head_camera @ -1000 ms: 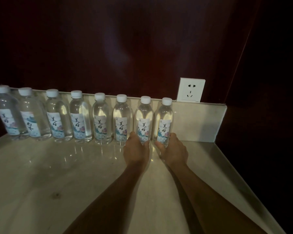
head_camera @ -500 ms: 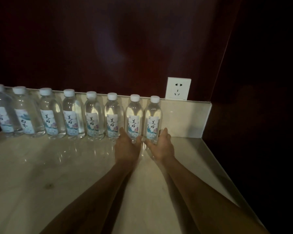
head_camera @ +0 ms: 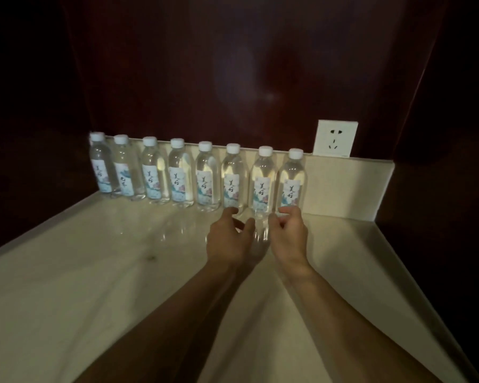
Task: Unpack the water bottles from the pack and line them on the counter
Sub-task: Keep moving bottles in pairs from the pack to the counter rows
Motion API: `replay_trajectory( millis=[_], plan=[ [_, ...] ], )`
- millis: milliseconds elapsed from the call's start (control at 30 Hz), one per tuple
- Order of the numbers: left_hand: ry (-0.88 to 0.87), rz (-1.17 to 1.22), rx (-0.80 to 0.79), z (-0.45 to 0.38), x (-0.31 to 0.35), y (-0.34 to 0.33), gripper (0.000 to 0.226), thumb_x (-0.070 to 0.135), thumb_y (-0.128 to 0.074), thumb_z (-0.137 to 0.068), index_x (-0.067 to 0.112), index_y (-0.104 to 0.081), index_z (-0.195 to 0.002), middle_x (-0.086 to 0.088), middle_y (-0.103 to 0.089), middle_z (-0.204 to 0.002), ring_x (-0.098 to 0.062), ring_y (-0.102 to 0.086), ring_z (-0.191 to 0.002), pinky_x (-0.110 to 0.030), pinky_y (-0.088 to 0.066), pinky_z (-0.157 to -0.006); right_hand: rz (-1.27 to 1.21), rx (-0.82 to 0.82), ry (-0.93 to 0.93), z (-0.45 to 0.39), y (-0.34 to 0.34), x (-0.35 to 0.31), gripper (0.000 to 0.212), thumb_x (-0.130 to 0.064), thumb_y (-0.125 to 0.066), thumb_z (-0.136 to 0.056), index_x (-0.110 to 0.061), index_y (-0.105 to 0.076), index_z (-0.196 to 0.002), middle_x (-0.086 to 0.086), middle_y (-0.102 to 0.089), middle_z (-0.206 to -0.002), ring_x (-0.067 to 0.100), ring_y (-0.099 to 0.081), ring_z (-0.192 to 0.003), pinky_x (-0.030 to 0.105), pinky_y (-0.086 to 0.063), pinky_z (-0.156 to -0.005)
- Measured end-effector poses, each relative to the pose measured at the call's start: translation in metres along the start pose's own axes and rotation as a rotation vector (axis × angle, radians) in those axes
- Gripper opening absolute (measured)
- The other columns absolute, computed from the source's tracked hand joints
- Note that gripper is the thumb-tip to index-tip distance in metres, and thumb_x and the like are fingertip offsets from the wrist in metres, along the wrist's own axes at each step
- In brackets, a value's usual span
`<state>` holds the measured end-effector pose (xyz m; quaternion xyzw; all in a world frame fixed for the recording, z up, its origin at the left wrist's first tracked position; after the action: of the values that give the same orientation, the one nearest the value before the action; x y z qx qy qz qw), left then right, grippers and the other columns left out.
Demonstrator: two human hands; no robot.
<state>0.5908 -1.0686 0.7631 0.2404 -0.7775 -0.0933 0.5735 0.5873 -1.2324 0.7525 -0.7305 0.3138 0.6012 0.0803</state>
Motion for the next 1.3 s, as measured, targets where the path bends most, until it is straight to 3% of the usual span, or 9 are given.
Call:
replay_trajectory(
  millis=[200,367,467,600,733,933,1067,1167,1300],
  plan=[
    [-0.004,0.07,-0.012,0.014,-0.006,0.031,0.036,0.038,-0.066,-0.091,0.017,-0.064,-0.12,-0.001,-0.073,-0.094,-0.025,-0.074,-0.077,-0.047,-0.06,-0.08,-0.003,0.01,0.043,0.027,-0.001,-0.014,0.021,-0.002,-0.047,-0.094,-0.015,-0.059,-0.105,0.012,-0.068,-0.096,0.029,-0.065,-0.089,0.036,-0.053,-0.081],
    [-0.009,0.132,-0.001,0.03,-0.009,0.073,0.031,0.034,-0.067,-0.092,0.016,-0.065,-0.117,0.008,-0.067,-0.083,-0.023,-0.072,-0.072,-0.043,-0.06,-0.077,-0.047,-0.015,0.03,0.056,-0.009,-0.032,0.025,0.003,-0.046,-0.093,-0.017,-0.055,-0.105,0.005,-0.061,-0.08,0.02,-0.064,-0.07,0.03,-0.053,-0.071],
    [-0.005,0.159,0.003,0.044,-0.02,0.108,0.028,0.031,-0.067,-0.093,0.015,-0.067,-0.115,0.007,-0.067,-0.081,-0.02,-0.072,-0.064,-0.039,-0.06,-0.074,-0.071,-0.046,0.028,0.087,-0.024,-0.05,0.022,0.003,-0.047,-0.095,-0.015,-0.053,-0.104,0.008,-0.06,-0.082,0.011,-0.062,-0.063,0.019,-0.049,-0.062],
    [0.011,0.186,0.012,0.067,-0.04,0.163,0.024,0.031,-0.066,-0.094,0.015,-0.067,-0.112,-0.003,-0.07,-0.088,-0.022,-0.072,-0.064,-0.042,-0.06,-0.075,-0.104,-0.097,0.034,0.141,-0.053,-0.075,0.022,0.003,-0.048,-0.093,-0.017,-0.053,-0.1,0.006,-0.06,-0.078,0.028,-0.07,-0.077,0.026,-0.05,-0.069],
    [-0.002,0.193,0.055,0.097,-0.063,0.231,0.02,0.028,-0.065,-0.093,0.016,-0.068,-0.109,-0.007,-0.072,-0.089,-0.02,-0.071,-0.062,-0.037,-0.058,-0.069,-0.111,-0.148,0.054,0.205,-0.09,-0.102,0.024,0.003,-0.052,-0.09,-0.022,-0.054,-0.09,0.005,-0.06,-0.077,0.035,-0.07,-0.08,0.035,-0.056,-0.076],
    [0.004,0.121,0.218,0.145,-0.111,0.364,0.009,0.027,-0.062,-0.093,0.023,-0.068,-0.098,-0.001,-0.073,-0.084,-0.02,-0.072,-0.064,-0.043,-0.06,-0.072,-0.099,-0.369,0.111,0.324,-0.19,-0.153,0.02,0.001,-0.057,-0.086,-0.018,-0.059,-0.088,0.005,-0.065,-0.083,0.025,-0.067,-0.082,0.027,-0.05,-0.07],
    [0.019,0.023,0.42,0.19,-0.146,0.47,0.01,0.027,-0.061,-0.096,0.023,-0.069,-0.097,0.007,-0.072,-0.081,-0.01,-0.071,-0.066,-0.03,-0.057,-0.064,-0.119,-0.551,0.203,0.414,-0.269,-0.194,0.02,0.003,-0.054,-0.089,-0.012,-0.064,-0.095,0.001,-0.063,-0.087,0.02,-0.065,-0.085,0.032,-0.052,-0.077],
    [0.08,-0.048,0.612,0.236,-0.178,0.545,0.014,0.034,-0.058,-0.098,0.026,-0.068,-0.092,0.01,-0.068,-0.067,-0.006,-0.067,-0.065,-0.024,-0.051,-0.062,-0.12,-0.746,0.281,0.487,-0.326,-0.213,0.017,-0.001,-0.054,-0.093,-0.017,-0.061,-0.093,-0.003,-0.064,-0.084,0.013,-0.062,-0.075,0.026,-0.049,-0.068],
    [0.272,-0.046,0.832,0.301,-0.249,0.628,0.023,0.044,-0.057,-0.093,0.026,-0.067,-0.082,0.006,-0.068,-0.065,-0.015,-0.068,-0.064,-0.038,-0.056,-0.067,-0.107,-1.004,0.289,0.583,-0.396,-0.217,0.011,-0.003,-0.057,-0.094,-0.01,-0.064,-0.098,0.005,-0.068,-0.085,0.011,-0.063,-0.056,0.012,-0.044,-0.049]
  ],
)
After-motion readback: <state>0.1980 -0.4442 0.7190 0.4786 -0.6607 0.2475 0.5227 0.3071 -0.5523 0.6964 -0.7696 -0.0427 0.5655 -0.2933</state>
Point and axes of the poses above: each hand's wrist, its own z-axis away from the middle knuckle, its own y-axis out of the back of the hand, x = y × z, the point moved 8 cm from there along -z, towards the middle knuckle
